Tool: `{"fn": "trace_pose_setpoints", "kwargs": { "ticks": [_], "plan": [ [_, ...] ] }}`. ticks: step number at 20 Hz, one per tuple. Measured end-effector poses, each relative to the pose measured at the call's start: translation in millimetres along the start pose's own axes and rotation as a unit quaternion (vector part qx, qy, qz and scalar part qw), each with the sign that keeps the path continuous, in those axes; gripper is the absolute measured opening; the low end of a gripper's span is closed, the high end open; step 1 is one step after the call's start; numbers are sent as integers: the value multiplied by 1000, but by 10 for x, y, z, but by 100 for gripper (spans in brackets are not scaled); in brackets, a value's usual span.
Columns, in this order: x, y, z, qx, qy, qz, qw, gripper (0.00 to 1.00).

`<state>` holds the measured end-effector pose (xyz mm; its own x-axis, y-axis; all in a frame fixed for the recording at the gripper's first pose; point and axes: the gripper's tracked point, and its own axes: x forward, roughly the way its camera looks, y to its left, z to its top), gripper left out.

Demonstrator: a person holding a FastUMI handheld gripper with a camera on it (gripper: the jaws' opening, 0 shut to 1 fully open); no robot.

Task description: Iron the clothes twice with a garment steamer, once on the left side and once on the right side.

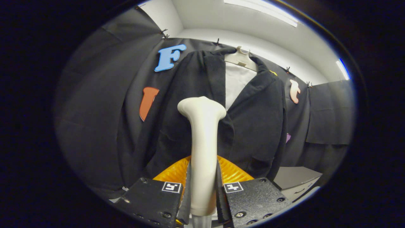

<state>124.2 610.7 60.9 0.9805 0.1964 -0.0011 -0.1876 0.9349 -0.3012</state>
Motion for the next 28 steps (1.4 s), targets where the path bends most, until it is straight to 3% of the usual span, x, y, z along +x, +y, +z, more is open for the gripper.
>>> {"fn": "trace_pose_setpoints", "kwargs": {
  "ticks": [13, 28],
  "plan": [
    [-410, 132, -986, -15, 87, 28, 996, 36],
    [-652, 205, -1704, -39, 151, 52, 986, 35]
  ]
}}
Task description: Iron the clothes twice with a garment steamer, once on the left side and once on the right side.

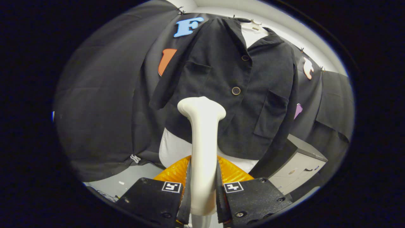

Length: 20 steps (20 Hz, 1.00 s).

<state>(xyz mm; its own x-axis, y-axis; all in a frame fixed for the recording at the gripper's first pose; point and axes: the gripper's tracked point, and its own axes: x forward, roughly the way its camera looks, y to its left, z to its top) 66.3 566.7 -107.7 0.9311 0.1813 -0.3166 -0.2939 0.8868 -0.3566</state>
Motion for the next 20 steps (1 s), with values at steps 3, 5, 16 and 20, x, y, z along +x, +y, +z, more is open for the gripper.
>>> {"fn": "trace_pose_setpoints", "kwargs": {
  "ticks": [3, 5, 16, 20],
  "plan": [
    [-12, 0, -92, -5, 5, 2, 1000, 35],
    [-29, 3, -158, -10, 7, 2, 1000, 35],
    [-152, -312, -534, 15, 27, 51, 998, 36],
    [-405, -740, -365, 48, 0, 79, 996, 35]
  ]
}}
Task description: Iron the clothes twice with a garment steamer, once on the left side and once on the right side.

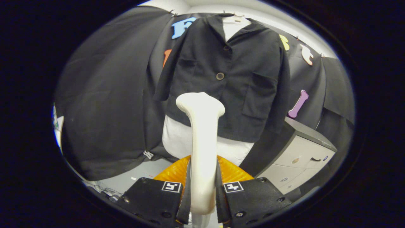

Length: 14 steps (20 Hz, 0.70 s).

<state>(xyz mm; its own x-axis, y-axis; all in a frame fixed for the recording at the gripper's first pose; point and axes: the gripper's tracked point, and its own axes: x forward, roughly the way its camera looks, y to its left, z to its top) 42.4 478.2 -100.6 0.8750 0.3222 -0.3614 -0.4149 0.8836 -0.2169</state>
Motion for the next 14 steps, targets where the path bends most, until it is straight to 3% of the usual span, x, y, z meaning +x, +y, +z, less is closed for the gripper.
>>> {"fn": "trace_pose_setpoints", "kwargs": {
  "ticks": [7, 14],
  "plan": [
    [-706, -1300, 253, 40, -37, -15, 998, 36],
    [-1341, -2513, 59, 81, -28, -51, 995, 35]
  ]
}}
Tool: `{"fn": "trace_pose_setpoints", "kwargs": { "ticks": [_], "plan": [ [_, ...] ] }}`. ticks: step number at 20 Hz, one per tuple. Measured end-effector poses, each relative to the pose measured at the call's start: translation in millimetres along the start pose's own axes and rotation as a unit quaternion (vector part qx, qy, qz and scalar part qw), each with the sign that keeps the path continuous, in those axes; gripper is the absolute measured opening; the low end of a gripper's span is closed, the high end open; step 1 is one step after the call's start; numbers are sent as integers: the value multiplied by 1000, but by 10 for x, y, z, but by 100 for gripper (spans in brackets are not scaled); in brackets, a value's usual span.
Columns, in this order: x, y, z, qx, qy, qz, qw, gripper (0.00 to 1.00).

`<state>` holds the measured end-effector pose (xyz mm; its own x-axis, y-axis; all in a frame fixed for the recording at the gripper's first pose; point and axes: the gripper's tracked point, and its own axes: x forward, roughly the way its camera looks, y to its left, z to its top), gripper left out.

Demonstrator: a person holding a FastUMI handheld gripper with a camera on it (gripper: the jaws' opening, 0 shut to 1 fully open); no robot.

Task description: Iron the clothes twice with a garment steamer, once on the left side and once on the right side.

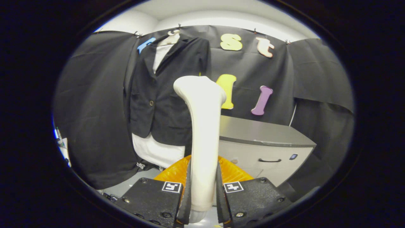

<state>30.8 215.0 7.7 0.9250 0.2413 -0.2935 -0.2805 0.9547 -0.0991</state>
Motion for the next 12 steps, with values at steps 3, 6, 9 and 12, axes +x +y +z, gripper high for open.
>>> {"fn": "trace_pose_setpoints", "kwargs": {
  "ticks": [3, 6, 9, 12],
  "plan": [
    [-269, -406, 49, 20, -1, -20, 1000, 36],
    [-534, -776, 99, 40, -11, -36, 998, 35],
    [-738, -1053, 60, 53, -16, -43, 998, 35],
    [-837, -1296, -90, 60, -5, -45, 997, 35]
  ]
}}
